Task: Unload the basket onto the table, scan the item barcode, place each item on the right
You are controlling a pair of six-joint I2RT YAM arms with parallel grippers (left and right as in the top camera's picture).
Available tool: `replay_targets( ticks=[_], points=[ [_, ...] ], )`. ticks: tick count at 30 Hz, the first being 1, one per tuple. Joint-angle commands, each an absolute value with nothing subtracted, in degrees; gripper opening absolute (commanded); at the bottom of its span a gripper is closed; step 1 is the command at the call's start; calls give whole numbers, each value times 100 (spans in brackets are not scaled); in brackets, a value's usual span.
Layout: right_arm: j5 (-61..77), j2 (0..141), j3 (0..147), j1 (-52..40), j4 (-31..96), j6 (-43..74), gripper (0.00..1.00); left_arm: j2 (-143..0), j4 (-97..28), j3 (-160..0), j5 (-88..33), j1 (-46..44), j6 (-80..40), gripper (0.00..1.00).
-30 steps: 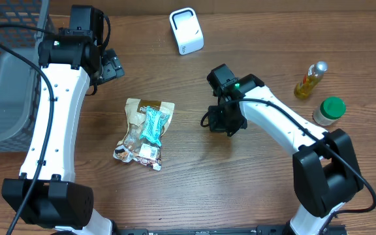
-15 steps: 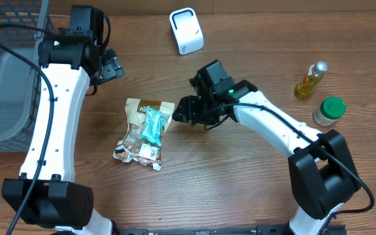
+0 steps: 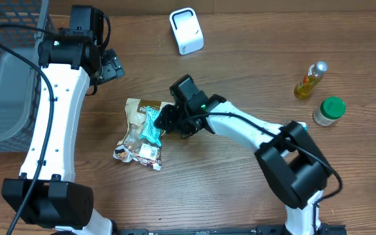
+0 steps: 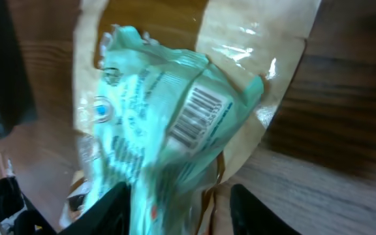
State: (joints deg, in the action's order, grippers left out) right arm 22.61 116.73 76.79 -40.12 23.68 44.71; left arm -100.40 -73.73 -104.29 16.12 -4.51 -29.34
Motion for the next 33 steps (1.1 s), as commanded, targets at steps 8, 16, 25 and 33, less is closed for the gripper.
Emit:
replay_targets(
  ticks=[8, 16, 25, 33],
  points=[
    [2187, 11837, 7688, -4145, 2088, 4624, 8, -9963, -7365, -10536, 1691, -489, -2827, 100],
    [2189, 11837, 7688, -4145, 2126, 4626, 17, -9963, -7365, -10536, 1691, -491, -2827, 100],
    [1800, 11935, 7688, -4278, 2078, 4626, 22, -9963, -7365, -10536, 1691, -486, -2827, 100],
    [2436, 11837, 7690, -4160, 2084, 4543, 4, -9963, -7365, -10536, 1691, -515, -2827, 100]
  ],
)
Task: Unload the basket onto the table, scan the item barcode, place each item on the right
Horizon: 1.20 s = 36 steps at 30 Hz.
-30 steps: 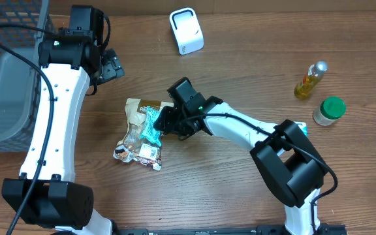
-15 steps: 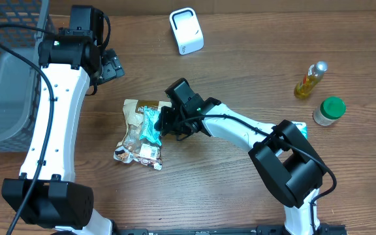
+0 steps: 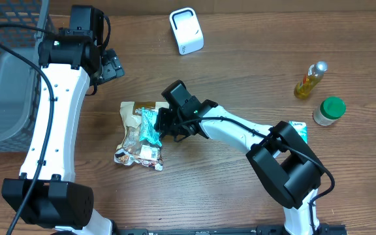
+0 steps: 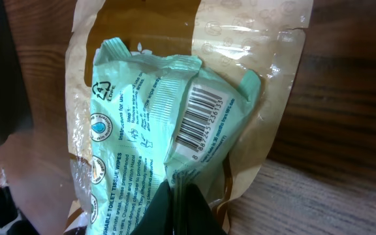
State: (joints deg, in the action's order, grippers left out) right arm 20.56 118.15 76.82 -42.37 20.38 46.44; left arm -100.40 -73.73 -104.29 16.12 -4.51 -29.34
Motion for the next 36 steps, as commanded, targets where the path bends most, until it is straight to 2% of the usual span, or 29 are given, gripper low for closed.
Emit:
replay_targets(
  ticks=[1, 8, 15, 21, 27, 36],
  points=[
    [2576, 11773, 7690, -4093, 2093, 4456, 4, -9963, -7365, -10536, 1688, -517, -2827, 100],
    [2624, 11142, 7690, -3623, 2934, 3688, 4, -9963, -7365, -10536, 1688, -517, -2827, 100],
    [2615, 10971, 7690, -3020, 4320, 2355, 4, -9963, -7365, -10536, 1688, -528, -2827, 100],
    [2071, 10971, 7690, -2589, 5085, 1328, 4, -9963, -7365, -10536, 1691, -528, -2827, 100],
    [810, 10973, 7688, -2436, 5596, 1267, 4, -9963, -7365, -10536, 1691, -528, -2827, 100],
    [792, 10973, 7688, -2436, 5607, 1188, 4, -9963, -7365, -10536, 1691, -528, -2827, 100]
  ],
)
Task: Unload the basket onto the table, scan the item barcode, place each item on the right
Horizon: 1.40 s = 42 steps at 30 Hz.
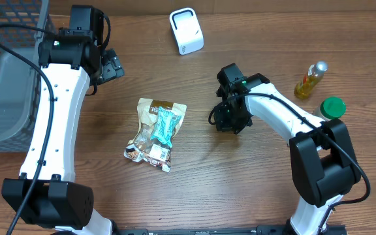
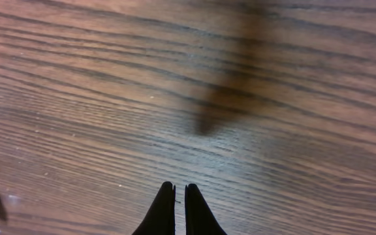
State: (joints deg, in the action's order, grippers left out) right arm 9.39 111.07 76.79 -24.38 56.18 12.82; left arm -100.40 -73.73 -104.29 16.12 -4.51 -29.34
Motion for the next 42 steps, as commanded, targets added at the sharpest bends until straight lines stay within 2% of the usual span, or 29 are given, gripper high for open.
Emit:
replay_targets(
  ticks=[1, 9, 12, 14, 16, 17, 18, 20, 23, 28, 33, 38, 42],
  points=[
    [792, 10973, 7688, -2436, 5607, 1188, 4, -9963, -7367, -10536, 1688, -528, -2827, 100],
    [760, 10973, 7688, -2436, 5605, 1192, 4, -9963, -7365, -10536, 1691, -528, -2827, 100],
    [1214, 10971, 7690, -2436, 5513, 1223, 4, -9963, -7365, -10536, 1691, -528, -2827, 100],
    [2215, 10971, 7693, -2436, 5393, 1223, 22, -9963, -7365, -10536, 1691, -528, -2827, 100],
    [3347, 10973, 7693, -2443, 5186, 1247, 27, -9963, -7365, -10536, 1688, -528, -2827, 100],
    [3682, 10973, 7693, -2467, 5041, 1402, 34, -9963, -7365, -10536, 1691, -528, -2827, 100],
    [3782, 10973, 7693, -2497, 4895, 1649, 37, -9963, -7365, -10536, 1691, -528, -2827, 100],
    [3642, 10975, 7693, -2604, 4523, 2316, 41, -9963, -7365, -10536, 1691, -528, -2827, 100],
    [3326, 11026, 7693, -2821, 4110, 3002, 54, -9963, -7365, -10536, 1691, -528, -2827, 100],
    [2709, 11083, 7690, -3242, 3597, 3760, 61, -9963, -7365, -10536, 1691, -528, -2827, 100],
    [1944, 11128, 7688, -3667, 3365, 4370, 61, -9963, -7365, -10536, 1691, -528, -2827, 100],
    [1549, 11266, 7688, -3946, 3166, 5026, 52, -9963, -7365, -10536, 1691, -528, -2827, 100],
    [1555, 11434, 7688, -3964, 3020, 5260, 49, -9963, -7365, -10536, 1691, -528, -2827, 99]
  ],
)
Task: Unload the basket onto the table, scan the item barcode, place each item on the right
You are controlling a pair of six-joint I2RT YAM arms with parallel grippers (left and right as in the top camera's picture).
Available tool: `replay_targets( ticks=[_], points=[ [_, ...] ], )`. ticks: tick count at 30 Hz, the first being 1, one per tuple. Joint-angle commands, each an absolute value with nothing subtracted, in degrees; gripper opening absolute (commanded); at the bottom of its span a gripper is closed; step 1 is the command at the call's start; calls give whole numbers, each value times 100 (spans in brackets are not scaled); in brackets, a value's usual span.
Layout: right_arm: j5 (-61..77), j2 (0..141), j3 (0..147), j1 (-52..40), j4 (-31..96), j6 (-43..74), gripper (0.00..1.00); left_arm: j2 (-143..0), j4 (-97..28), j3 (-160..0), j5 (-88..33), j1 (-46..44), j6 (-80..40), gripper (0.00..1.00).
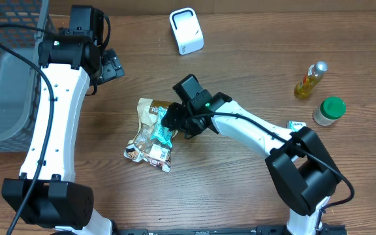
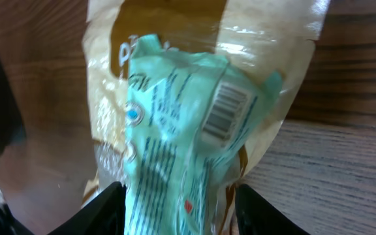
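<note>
A teal wipes packet (image 1: pixel 162 128) lies on top of a tan snack bag (image 1: pixel 149 137) at mid-table. Its barcode (image 2: pixel 227 111) faces up in the right wrist view. My right gripper (image 2: pixel 181 219) is open and low over the packet (image 2: pixel 175 143), with one finger (image 2: pixel 103 212) on each side of it. The white scanner (image 1: pixel 187 31) stands at the back of the table. My left gripper (image 1: pixel 113 65) hangs at the far left, away from the items; its jaws are too small to read.
A grey wire basket (image 1: pixel 5 78) fills the left edge. A yellow oil bottle (image 1: pixel 310 78) and a green-lidded jar (image 1: pixel 329 111) stand at the right. A small teal item (image 1: pixel 297 125) peeks out beside the right arm.
My right gripper was shut over bare wood to the right of the bag. It is now open, back over the teal packet. The bag and packet lie where they were.
First my right gripper stood open around the teal packet. Then it was shut at the packet's near edge. Then it was shut and off to the right, with bag and packet lying slightly further right than before. Now it straddles the packet again, open.
</note>
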State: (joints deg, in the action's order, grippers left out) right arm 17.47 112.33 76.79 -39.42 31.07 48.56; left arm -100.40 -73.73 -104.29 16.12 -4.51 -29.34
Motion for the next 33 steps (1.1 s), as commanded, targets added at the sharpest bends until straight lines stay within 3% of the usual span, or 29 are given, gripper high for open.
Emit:
replay_targets(
  ticks=[1, 10, 13, 17, 28, 33],
  points=[
    [1568, 11509, 7688, -3964, 2985, 5277, 47, -9963, -7365, -10536, 1691, -528, -2827, 99],
    [1612, 11646, 7688, -3979, 2842, 5247, 23, -9963, -7365, -10536, 1691, -528, -2827, 99],
    [1614, 11649, 7688, -3979, 2860, 5225, 22, -9963, -7367, -10536, 1688, -528, -2827, 100],
    [1697, 11649, 7688, -3979, 2856, 5229, 28, -9963, -7365, -10536, 1691, -528, -2827, 99],
    [1590, 11734, 7688, -3979, 2832, 5231, 27, -9963, -7365, -10536, 1691, -528, -2827, 99],
    [1590, 11810, 7688, -3979, 2832, 5227, 4, -9963, -7367, -10536, 1691, -528, -2827, 100]
  ],
)
